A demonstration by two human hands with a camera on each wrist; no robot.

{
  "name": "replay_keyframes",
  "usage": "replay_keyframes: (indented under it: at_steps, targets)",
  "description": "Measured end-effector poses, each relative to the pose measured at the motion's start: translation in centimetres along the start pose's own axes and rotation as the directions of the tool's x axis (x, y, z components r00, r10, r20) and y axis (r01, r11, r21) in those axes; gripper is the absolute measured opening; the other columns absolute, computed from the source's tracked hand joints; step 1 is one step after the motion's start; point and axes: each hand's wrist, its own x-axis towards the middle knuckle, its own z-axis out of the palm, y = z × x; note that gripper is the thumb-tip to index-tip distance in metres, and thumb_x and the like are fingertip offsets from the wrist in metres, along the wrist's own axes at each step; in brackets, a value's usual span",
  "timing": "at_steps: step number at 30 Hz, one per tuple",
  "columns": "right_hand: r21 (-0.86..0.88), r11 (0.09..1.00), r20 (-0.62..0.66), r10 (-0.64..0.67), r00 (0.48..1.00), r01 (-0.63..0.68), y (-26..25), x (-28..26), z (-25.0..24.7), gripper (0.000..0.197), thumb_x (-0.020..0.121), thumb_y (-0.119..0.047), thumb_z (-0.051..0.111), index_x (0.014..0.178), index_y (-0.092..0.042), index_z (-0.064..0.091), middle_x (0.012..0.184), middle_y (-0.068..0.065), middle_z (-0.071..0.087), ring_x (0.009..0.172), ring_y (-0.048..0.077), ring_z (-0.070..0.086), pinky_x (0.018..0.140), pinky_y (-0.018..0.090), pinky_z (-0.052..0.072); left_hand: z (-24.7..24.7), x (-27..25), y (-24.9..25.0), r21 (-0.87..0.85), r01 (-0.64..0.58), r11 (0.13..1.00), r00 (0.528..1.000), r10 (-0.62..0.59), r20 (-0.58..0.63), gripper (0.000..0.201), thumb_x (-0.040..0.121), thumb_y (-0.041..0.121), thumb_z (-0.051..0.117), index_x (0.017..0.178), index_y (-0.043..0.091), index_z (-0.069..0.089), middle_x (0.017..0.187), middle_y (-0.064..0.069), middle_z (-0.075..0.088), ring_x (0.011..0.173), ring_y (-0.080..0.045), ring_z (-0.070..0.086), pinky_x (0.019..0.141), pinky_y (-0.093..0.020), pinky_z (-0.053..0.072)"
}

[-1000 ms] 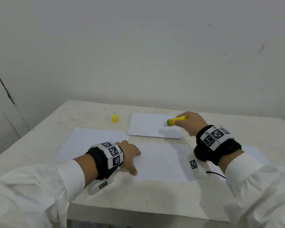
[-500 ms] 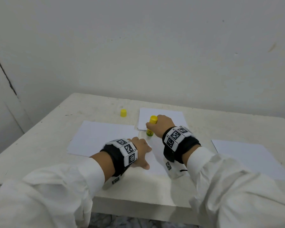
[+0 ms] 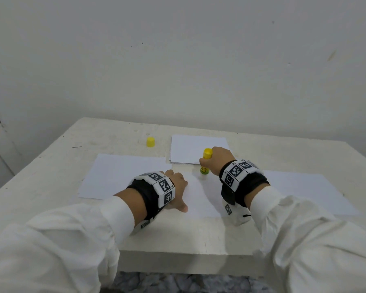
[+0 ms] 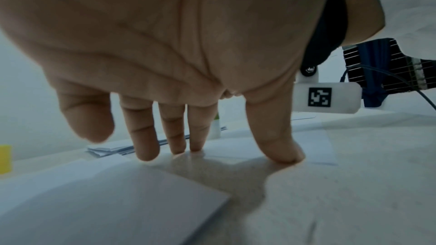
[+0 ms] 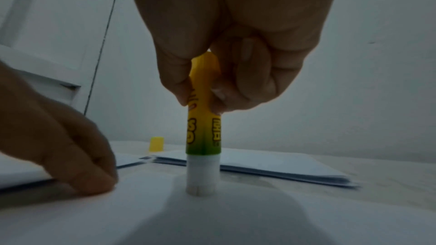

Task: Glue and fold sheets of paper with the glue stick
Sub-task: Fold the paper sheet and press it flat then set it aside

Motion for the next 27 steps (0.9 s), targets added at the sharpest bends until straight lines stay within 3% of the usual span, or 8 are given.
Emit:
replay_keyframes:
  at_steps: [3, 6, 11, 14, 18, 25, 27]
  targets:
    - [-0.009, 0.998, -0.023, 0.06, 0.998, -0.06, 1.9, -0.1, -0.9, 0.037, 0.088, -0.032, 0.056, 0.066, -0.015, 0.032, 0.067, -0.001, 0.037, 0.068, 0.019, 0.042, 0.048, 0.025, 0.024, 0.0, -0.2, -0.2, -0.004, -0.014, 1.0, 1.0, 0.014, 0.009, 0.085, 0.081, 0.065, 0.056, 0.148, 0.024, 0.025, 0.156, 0.003, 0.021, 0.138, -0.026, 0.024, 0.109, -0.047, 0.025]
    - [-0.028, 0.993, -0.035, 0.112, 0.993, -0.113, 3.6, -0.2, -1.7, 0.036, 0.088, -0.032, 0.056, 0.065, -0.014, 0.034, 0.066, 0.0, 0.038, 0.058, 0.014, 0.038, 0.047, 0.025, 0.025, 0.0, -0.3, -0.4, -0.056, 0.002, 0.998, 1.0, 0.0, 0.019, 0.089, 0.081, 0.064, 0.057, 0.151, 0.026, 0.017, 0.159, 0.005, 0.012, 0.144, -0.024, 0.014, 0.113, -0.047, 0.018]
    - [-0.051, 0.983, -0.051, 0.174, 0.983, -0.177, 6.0, -0.3, -2.7, 0.036, 0.088, -0.031, 0.056, 0.065, -0.013, 0.035, 0.066, 0.001, 0.039, 0.067, 0.02, 0.043, 0.048, 0.025, 0.025, -0.1, 0.0, -0.8, -0.049, -0.005, 0.999, 0.999, 0.007, 0.042, 0.097, 0.079, 0.067, 0.057, 0.152, 0.022, 0.011, 0.16, 0.005, 0.007, 0.145, -0.025, 0.009, 0.114, -0.047, 0.017]
    - [-0.061, 0.98, -0.068, 0.184, 0.981, -0.188, 7.0, -0.2, -3.1, 0.036, 0.088, -0.031, 0.056, 0.065, -0.013, 0.035, 0.066, 0.001, 0.038, 0.064, 0.019, 0.042, 0.048, 0.026, 0.025, -0.5, 0.2, -0.9, -0.035, -0.005, 0.999, 0.997, 0.008, 0.07, 0.1, 0.08, 0.068, 0.055, 0.153, 0.02, 0.006, 0.16, 0.004, 0.003, 0.146, -0.026, 0.006, 0.115, -0.047, 0.014]
    - [-0.076, 0.974, -0.083, 0.205, 0.975, -0.212, 8.1, 0.0, -3.4, 0.034, 0.088, -0.031, 0.056, 0.069, -0.011, 0.038, 0.067, 0.001, 0.038, 0.076, 0.024, 0.045, 0.048, 0.025, 0.025, -0.6, 0.5, -1.1, -0.039, 0.006, 0.999, 0.995, -0.002, 0.101, 0.107, 0.077, 0.071, 0.056, 0.153, 0.02, 0.001, 0.161, 0.004, -0.003, 0.147, -0.026, -0.003, 0.117, -0.048, 0.009]
    - [-0.049, 0.971, -0.077, 0.229, 0.97, -0.233, 8.8, 0.2, -3.7, 0.034, 0.087, -0.028, 0.057, 0.065, -0.013, 0.035, 0.065, 0.002, 0.04, 0.074, 0.025, 0.046, 0.048, 0.026, 0.026, -0.7, 0.8, -1.4, -0.032, 0.012, 0.999, 0.993, -0.008, 0.118, 0.11, 0.075, 0.074, 0.056, 0.153, 0.022, -0.002, 0.16, 0.007, -0.008, 0.147, -0.024, -0.011, 0.118, -0.049, 0.005]
    - [0.043, 0.973, -0.113, 0.229, 0.967, -0.225, 8.6, 0.1, -3.8, 0.029, 0.083, -0.021, 0.058, 0.064, -0.013, 0.037, 0.063, 0.001, 0.04, 0.068, 0.024, 0.045, 0.048, 0.025, 0.026, -0.7, 0.6, -1.4, -0.047, 0.011, 0.999, 0.994, -0.006, 0.111, 0.11, 0.074, 0.073, 0.057, 0.153, 0.022, 0.0, 0.16, 0.007, -0.007, 0.146, -0.024, -0.012, 0.118, -0.049, 0.005]
